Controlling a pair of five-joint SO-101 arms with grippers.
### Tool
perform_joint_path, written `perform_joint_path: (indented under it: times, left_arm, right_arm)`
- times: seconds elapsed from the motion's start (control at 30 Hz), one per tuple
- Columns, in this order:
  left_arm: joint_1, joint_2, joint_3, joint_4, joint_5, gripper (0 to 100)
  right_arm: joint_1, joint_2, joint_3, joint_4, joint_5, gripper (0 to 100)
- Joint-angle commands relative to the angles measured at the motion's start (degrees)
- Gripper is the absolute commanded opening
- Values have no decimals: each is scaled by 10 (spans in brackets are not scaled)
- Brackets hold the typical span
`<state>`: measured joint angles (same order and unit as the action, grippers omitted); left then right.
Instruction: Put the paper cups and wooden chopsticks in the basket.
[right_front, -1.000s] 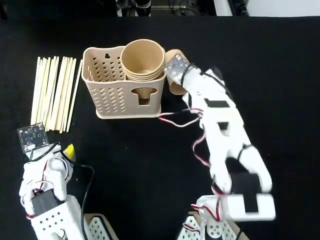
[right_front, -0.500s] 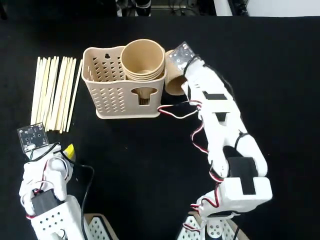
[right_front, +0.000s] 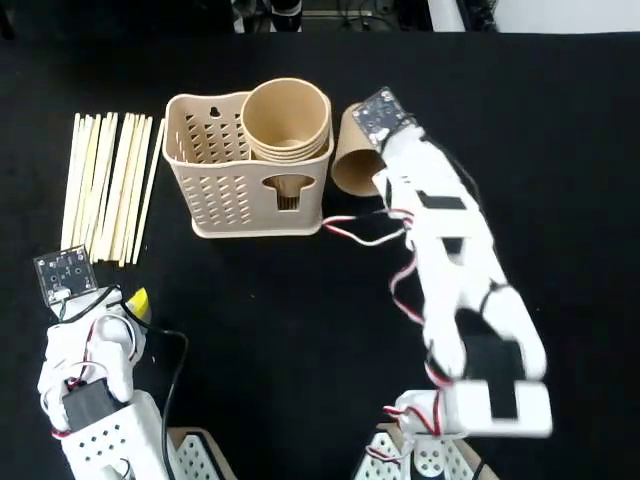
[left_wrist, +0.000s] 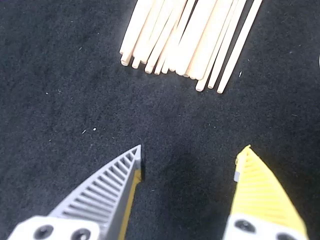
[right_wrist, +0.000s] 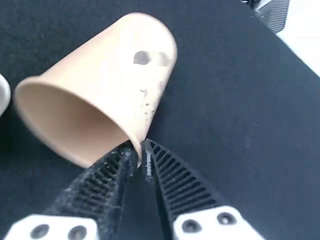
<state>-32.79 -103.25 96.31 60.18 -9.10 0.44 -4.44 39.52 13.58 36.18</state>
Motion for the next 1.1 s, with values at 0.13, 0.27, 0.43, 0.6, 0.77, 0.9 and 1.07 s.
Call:
perform_joint_path:
  times: [0.13, 0.27, 0.43, 0.6, 0.77, 0.9, 1.07]
  left_arm:
    - [6, -4, 10, -3, -4, 296]
    - [6, -4, 10, -3, -4, 296]
    - [6, -4, 10, -3, -4, 296]
    - [6, -4, 10, -3, -4, 296]
    - [6, -4, 10, -2, -4, 296]
    - [6, -4, 10, -2, -4, 296]
    - [6, -4, 10, -2, -4, 296]
  right_arm:
    - [18, -243, 28, 125, -62, 12]
    - [16, -341, 20, 203, -93, 12]
    - [18, -412, -95, 374, -161, 11]
    - [9, -417, -240, 494, -241, 11]
    - [-29, -417, -365, 592, -276, 11]
    - [-81, -417, -429, 648, -287, 11]
    - [-147, -398, -475, 653, -287, 11]
